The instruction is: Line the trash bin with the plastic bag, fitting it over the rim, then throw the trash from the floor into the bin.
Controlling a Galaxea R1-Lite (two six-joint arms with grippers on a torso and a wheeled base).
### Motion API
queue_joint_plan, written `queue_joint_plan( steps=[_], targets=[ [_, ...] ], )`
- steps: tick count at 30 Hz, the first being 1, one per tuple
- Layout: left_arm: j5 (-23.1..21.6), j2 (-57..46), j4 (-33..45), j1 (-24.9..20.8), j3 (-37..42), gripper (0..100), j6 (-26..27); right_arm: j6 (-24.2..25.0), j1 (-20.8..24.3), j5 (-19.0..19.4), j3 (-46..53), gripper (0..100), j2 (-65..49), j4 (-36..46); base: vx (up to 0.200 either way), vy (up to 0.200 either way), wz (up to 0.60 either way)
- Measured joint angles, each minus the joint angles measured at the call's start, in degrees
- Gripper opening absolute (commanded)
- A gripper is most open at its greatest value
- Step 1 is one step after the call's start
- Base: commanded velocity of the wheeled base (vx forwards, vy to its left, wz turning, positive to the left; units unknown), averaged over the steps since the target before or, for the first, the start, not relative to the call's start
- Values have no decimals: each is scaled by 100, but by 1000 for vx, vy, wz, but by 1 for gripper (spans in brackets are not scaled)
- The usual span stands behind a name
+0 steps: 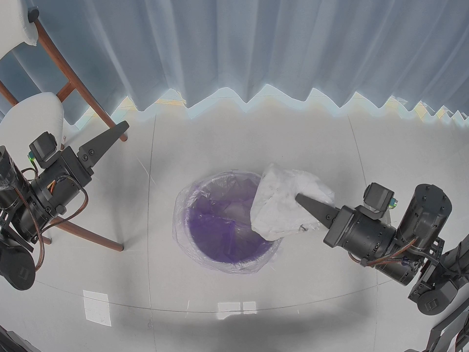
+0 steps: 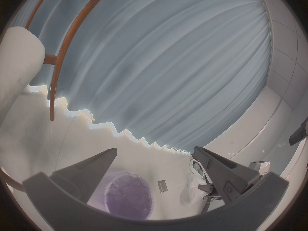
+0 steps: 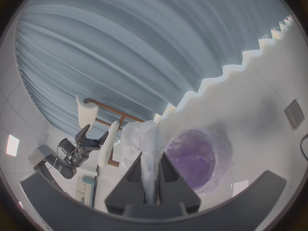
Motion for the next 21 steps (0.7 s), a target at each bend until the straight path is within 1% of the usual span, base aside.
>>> queue_joint_plan(
  steps=[5,9,15,21],
  targets=[
    [-2,-43,-2,-26,11,100,9,-115,212,-154,-116,0,458,-325,0,0,0],
    [-5,-73,0,-30,22,100,11,-345,282,-283,-357,0,1206,-814,0,0,0],
    [-7,-107,-2,-26,22,100,11,-690,308,-482,-1012,0,2402,-1295,0,0,0],
    [-10,-127,-2,-22,22,100,13,-796,196,-536,-1631,0,3124,-1343,0,0,0]
  ],
)
